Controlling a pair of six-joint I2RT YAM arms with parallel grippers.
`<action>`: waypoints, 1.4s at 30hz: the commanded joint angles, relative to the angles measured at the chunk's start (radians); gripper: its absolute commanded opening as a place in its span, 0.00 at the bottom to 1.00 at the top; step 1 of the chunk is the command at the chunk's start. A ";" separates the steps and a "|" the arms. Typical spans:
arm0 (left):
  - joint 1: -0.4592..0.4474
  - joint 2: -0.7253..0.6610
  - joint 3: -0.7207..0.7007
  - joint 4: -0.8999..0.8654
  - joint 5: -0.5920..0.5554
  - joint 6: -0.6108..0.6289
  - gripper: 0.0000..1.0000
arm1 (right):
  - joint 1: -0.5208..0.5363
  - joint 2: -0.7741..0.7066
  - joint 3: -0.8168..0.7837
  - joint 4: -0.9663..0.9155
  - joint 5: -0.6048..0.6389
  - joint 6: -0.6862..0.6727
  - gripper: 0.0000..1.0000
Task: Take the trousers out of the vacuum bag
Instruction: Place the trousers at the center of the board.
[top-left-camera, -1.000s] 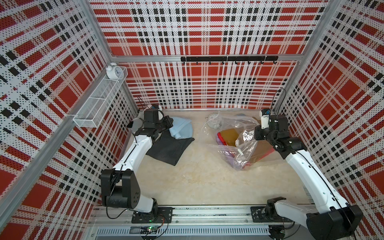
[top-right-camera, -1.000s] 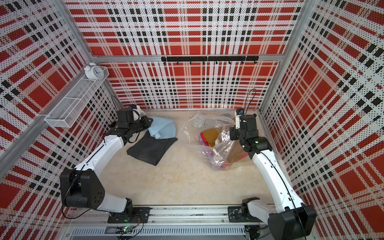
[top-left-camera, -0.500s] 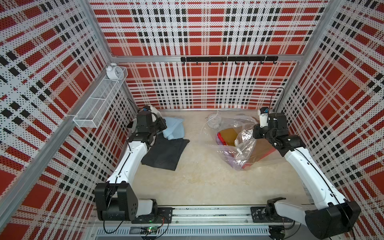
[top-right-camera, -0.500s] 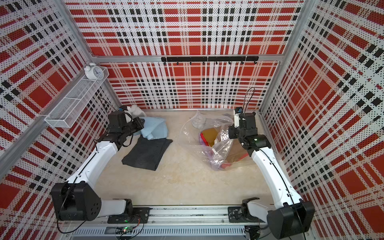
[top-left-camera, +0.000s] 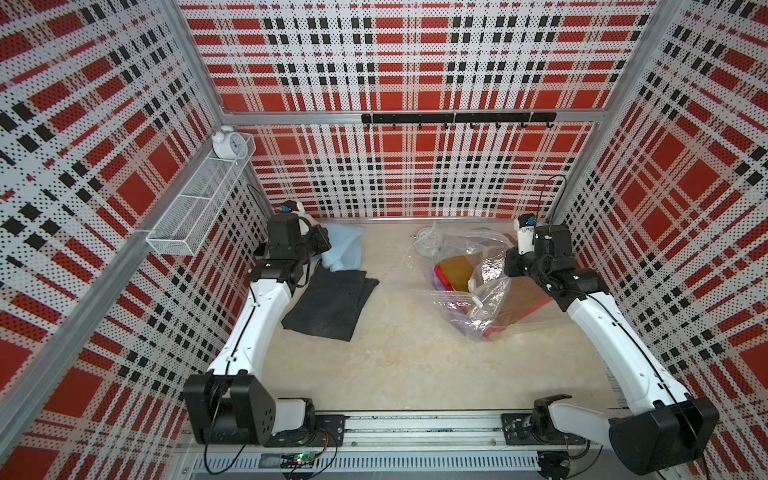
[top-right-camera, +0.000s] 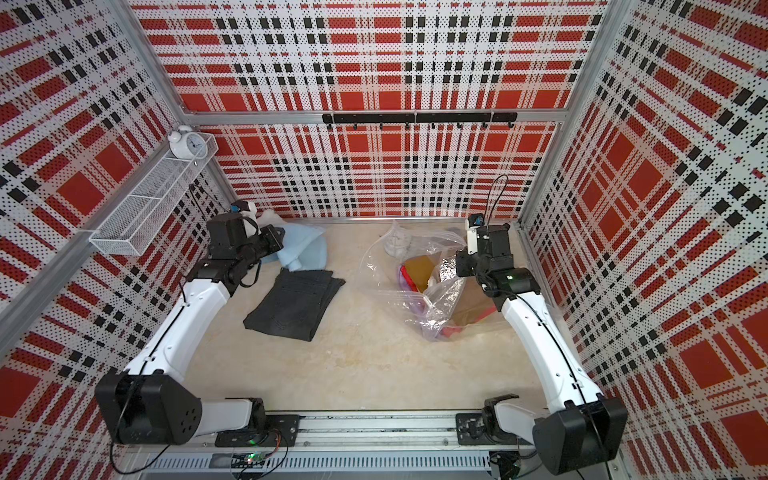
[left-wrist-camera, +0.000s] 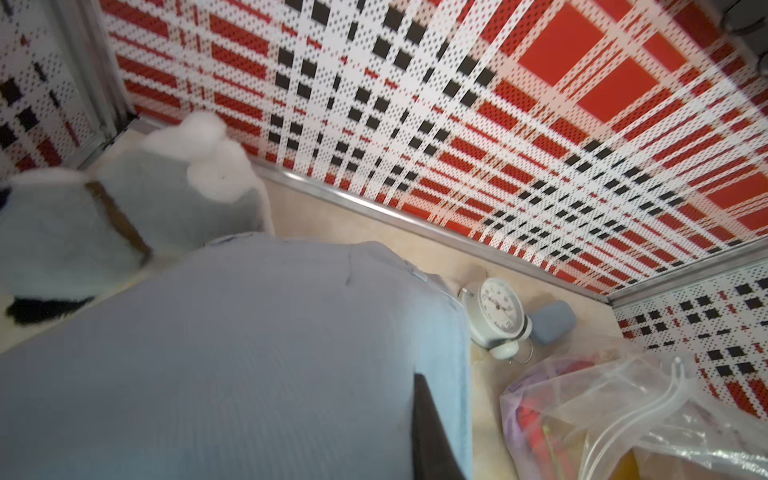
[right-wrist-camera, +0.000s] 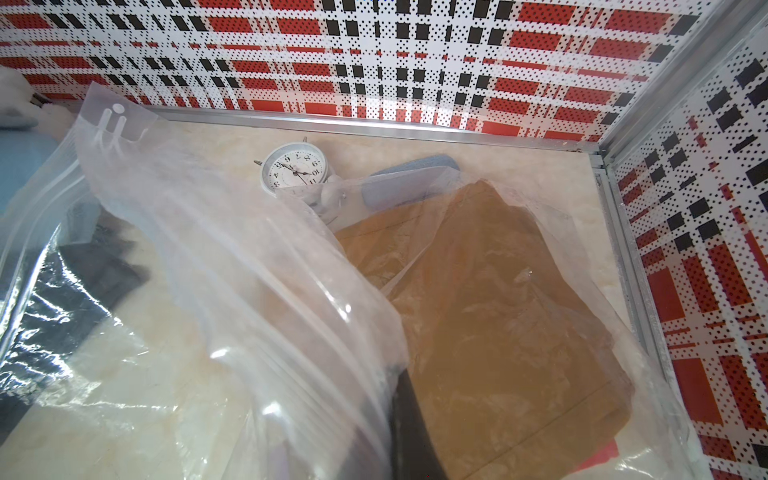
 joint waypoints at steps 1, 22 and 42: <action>-0.016 -0.137 -0.141 0.054 -0.062 -0.020 0.00 | -0.011 0.012 0.022 0.034 0.001 0.008 0.00; -0.045 -0.362 -0.640 0.116 -0.265 -0.284 0.50 | 0.007 0.091 0.096 0.013 -0.052 -0.016 0.00; -0.108 -0.446 -0.315 -0.173 -0.485 -0.189 0.64 | 0.016 0.128 0.132 0.005 -0.047 -0.030 0.00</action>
